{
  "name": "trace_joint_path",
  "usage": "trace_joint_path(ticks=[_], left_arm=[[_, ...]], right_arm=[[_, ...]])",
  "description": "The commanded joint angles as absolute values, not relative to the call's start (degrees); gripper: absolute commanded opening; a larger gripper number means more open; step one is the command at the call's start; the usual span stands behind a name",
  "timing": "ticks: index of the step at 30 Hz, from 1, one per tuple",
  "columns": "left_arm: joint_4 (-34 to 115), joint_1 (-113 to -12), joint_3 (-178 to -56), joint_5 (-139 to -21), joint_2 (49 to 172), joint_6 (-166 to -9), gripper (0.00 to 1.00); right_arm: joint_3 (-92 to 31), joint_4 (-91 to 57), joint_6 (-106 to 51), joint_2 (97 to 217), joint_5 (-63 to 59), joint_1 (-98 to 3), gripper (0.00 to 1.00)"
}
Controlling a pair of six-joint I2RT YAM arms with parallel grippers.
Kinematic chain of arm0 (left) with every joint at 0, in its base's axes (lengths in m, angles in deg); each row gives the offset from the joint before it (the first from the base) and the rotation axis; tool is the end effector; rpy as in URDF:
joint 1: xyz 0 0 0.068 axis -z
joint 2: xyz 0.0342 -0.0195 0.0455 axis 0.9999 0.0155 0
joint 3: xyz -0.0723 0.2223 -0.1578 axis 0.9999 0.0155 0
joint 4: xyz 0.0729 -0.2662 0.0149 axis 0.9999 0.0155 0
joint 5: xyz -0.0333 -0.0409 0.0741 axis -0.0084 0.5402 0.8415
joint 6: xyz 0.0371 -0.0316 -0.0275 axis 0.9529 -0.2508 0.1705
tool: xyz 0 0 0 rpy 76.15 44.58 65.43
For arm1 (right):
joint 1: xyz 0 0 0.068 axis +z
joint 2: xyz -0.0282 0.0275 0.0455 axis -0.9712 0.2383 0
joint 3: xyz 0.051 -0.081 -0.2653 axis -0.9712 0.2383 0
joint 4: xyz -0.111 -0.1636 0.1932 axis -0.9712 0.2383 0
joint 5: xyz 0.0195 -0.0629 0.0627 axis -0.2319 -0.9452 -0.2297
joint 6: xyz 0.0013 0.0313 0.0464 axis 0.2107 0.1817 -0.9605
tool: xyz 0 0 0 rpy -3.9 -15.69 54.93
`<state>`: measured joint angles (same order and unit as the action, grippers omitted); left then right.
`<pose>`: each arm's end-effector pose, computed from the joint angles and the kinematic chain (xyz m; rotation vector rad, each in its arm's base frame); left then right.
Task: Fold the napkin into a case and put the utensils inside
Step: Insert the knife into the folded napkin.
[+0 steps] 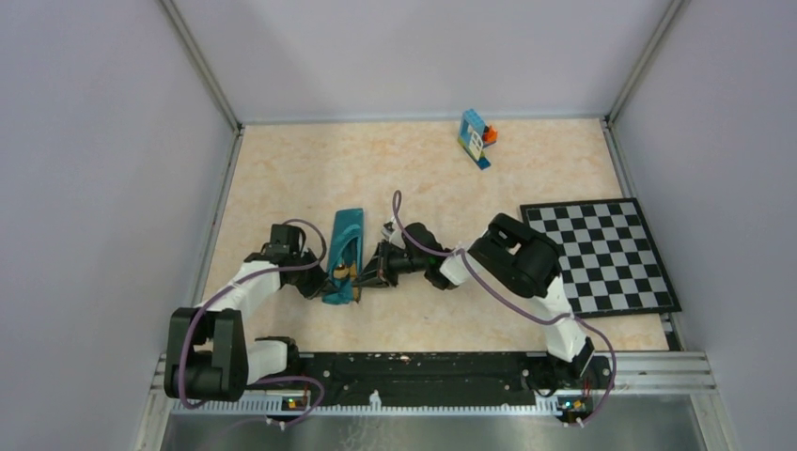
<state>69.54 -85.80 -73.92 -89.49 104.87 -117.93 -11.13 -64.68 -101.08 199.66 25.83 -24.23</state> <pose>0.2026 -0.0237 0.1427 -0.8574 2.7064 -0.6267 0.2445 0.3488 0.0853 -0.0795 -2.5076 -1.8663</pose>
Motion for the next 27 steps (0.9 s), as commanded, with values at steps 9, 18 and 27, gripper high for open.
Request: trace_joint_path(ticks=[9,18,27], left_arm=[[71.98,-85.33,-74.37,-84.52,105.67,-117.71,0.00],[72.08,-85.23,-74.18,-84.02,105.65,-117.88,0.00],[72.17,-85.07,-74.19,-83.64,105.30,-118.08,0.00]], right_arm=[[-15.49,-62.77,-99.68,201.45,24.11,-25.55,0.00],[-25.44,-56.73,-93.62,205.22,21.67,-27.45,0.00],[-27.23,-51.70,-89.62,206.04,19.05,-28.25,0.00]])
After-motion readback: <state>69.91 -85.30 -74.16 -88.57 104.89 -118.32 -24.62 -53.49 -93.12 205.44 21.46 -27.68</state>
